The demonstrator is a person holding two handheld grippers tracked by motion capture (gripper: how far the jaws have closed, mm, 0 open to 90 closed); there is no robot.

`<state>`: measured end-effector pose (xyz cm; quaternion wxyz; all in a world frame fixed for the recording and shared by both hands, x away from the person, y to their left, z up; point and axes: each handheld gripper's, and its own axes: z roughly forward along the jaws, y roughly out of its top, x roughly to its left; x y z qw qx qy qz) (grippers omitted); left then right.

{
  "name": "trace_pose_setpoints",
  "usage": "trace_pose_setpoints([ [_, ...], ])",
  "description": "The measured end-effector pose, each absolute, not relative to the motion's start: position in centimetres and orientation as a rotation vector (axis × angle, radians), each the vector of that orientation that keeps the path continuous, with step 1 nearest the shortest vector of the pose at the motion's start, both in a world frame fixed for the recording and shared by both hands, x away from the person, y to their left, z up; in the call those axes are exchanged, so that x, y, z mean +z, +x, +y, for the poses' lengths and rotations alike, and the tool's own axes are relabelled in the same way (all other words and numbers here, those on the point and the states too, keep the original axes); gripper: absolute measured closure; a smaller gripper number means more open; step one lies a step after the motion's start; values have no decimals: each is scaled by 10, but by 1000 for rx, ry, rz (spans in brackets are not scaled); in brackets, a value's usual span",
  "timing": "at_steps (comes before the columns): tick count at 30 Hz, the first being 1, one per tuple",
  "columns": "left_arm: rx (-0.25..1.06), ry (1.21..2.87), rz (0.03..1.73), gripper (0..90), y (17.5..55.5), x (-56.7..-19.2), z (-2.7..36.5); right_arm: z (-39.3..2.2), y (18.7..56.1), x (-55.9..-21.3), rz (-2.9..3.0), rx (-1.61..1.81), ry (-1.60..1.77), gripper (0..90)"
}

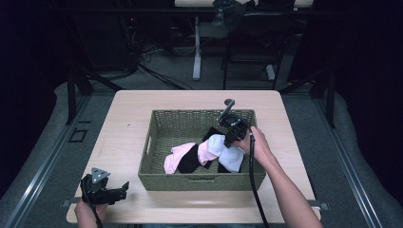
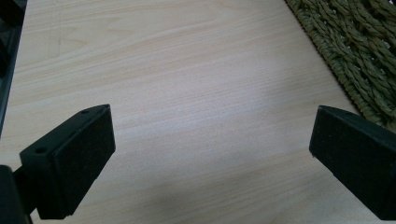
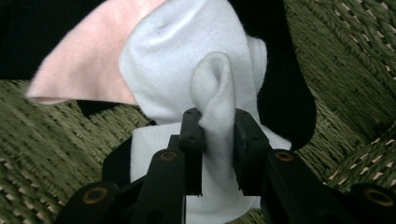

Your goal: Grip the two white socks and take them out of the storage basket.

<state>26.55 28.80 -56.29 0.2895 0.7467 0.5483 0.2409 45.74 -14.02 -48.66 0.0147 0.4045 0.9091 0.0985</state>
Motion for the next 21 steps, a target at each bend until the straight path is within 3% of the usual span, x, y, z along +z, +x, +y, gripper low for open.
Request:
trace_pose_setpoints([
  [21, 639, 1987, 1464, 2, 266, -563, 288, -141, 452, -428, 2821, 400, 1209, 819],
])
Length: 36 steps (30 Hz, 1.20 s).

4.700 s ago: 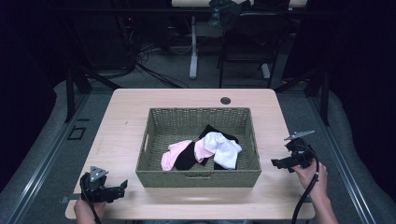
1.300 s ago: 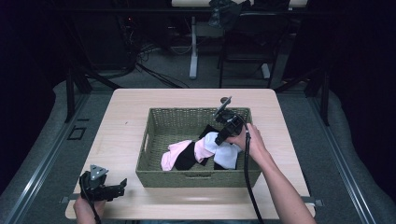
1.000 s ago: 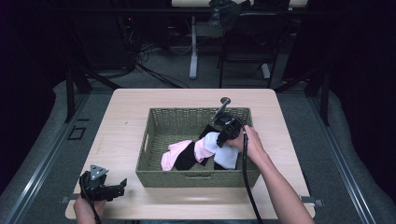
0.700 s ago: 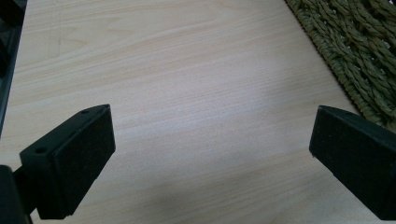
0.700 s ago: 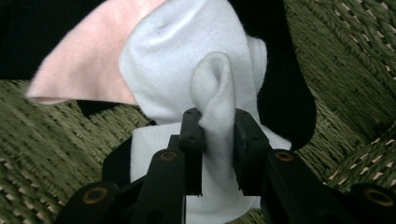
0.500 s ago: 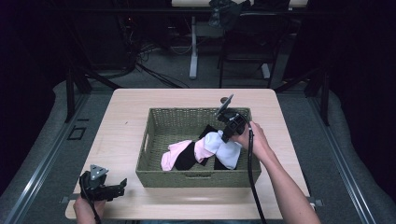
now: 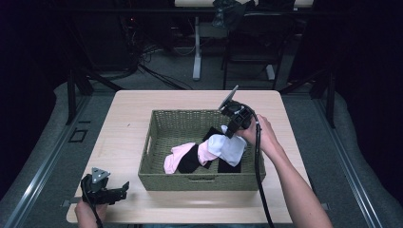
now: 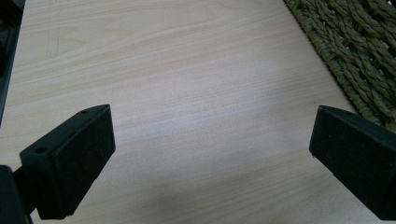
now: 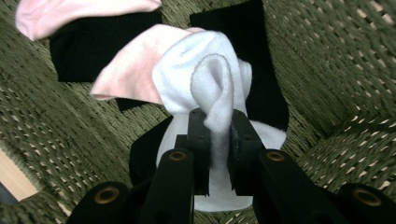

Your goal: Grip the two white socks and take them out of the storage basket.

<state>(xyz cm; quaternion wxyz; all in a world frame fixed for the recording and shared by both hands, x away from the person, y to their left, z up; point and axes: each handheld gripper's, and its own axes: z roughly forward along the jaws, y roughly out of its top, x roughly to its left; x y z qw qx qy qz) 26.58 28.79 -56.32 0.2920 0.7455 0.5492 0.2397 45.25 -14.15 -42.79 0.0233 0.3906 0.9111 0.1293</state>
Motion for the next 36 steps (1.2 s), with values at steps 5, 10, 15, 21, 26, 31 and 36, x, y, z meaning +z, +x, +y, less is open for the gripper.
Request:
trace_pose_setpoints([
  [5, 636, 1990, 1464, 2, 266, -563, 288, -141, 453, -419, 2819, 399, 1205, 821],
  [10, 637, 1990, 1464, 2, 266, -563, 288, -141, 454, -410, 2824, 400, 1200, 820],
  [15, 638, 1989, 1460, 2, 266, -563, 288, -141, 456, -403, 2835, 393, 1198, 820],
  [21, 637, 1989, 1463, 2, 266, -563, 288, -140, 458, -391, 2832, 389, 1191, 820],
  [26, 637, 1986, 1461, 2, 266, -564, 287, -138, 459, -383, 2830, 388, 1179, 821],
  [31, 635, 1991, 1460, 2, 266, -563, 288, -135, 458, -373, 2821, 405, 1170, 820],
  [36, 634, 1991, 1459, 2, 266, -564, 288, -134, 459, -366, 2824, 407, 1160, 821],
])
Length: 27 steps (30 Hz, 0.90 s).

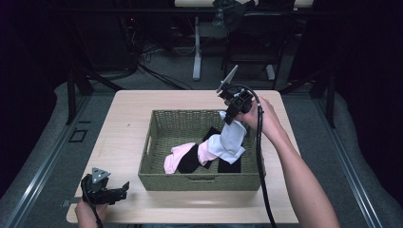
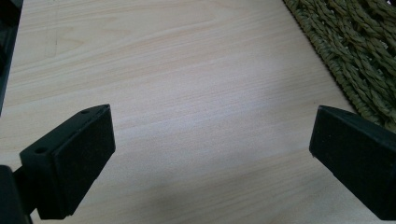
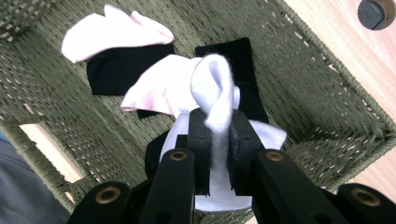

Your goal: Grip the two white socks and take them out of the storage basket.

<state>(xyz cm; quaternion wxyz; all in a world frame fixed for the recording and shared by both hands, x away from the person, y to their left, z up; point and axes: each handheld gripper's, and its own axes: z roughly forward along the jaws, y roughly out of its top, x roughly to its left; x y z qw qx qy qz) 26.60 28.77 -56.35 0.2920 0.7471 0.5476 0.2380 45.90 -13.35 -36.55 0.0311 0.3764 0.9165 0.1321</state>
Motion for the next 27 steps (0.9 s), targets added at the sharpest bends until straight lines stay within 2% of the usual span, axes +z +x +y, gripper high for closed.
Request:
trace_pose_setpoints([
  [27, 633, 1981, 1467, 2, 266, -564, 289, -148, 458, -316, 2747, 483, 1178, 821],
])
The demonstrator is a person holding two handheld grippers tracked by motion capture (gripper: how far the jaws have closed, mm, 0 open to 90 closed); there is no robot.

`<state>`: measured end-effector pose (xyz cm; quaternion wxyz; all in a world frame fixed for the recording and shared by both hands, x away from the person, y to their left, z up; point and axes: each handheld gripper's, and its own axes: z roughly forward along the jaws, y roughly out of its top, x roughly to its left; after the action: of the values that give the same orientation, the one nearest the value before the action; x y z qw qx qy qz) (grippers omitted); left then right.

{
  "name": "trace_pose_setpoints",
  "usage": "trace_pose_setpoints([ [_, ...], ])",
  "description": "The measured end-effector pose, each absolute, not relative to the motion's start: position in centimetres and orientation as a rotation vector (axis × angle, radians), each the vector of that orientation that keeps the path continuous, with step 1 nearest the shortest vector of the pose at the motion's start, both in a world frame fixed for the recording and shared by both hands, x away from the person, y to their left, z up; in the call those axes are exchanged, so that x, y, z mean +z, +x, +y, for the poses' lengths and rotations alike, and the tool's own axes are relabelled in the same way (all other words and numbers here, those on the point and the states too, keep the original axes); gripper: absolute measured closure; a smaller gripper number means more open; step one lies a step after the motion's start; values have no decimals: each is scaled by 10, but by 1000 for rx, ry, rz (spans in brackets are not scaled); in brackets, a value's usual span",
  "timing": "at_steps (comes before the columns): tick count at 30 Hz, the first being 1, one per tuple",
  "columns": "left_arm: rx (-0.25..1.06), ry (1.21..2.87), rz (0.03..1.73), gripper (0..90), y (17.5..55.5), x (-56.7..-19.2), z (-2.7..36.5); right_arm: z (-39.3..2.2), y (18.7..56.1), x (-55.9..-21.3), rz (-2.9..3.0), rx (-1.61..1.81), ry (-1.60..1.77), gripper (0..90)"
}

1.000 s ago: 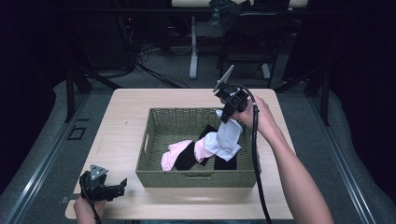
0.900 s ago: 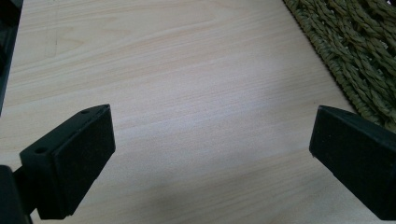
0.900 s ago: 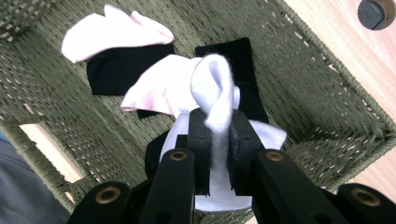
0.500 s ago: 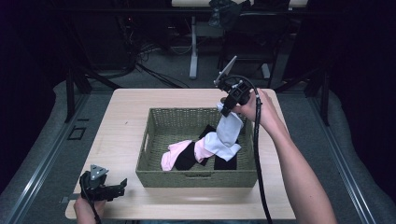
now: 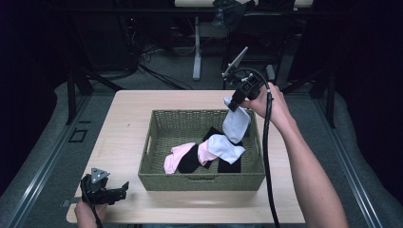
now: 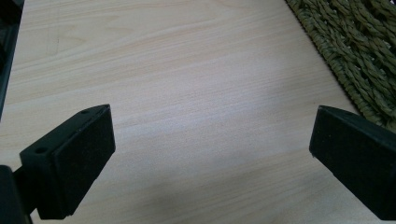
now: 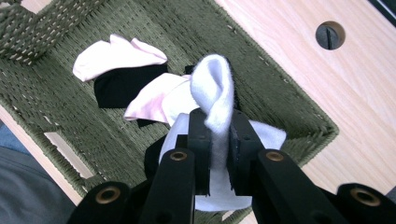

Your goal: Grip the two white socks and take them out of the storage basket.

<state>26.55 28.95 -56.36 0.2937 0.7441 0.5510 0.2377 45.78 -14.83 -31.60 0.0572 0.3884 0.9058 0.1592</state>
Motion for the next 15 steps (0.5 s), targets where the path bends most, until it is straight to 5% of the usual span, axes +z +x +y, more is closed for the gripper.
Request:
trace_pose_setpoints([
  [15, 635, 1979, 1470, 2, 265, -563, 290, -185, 450, -291, 2668, 527, 1236, 821],
])
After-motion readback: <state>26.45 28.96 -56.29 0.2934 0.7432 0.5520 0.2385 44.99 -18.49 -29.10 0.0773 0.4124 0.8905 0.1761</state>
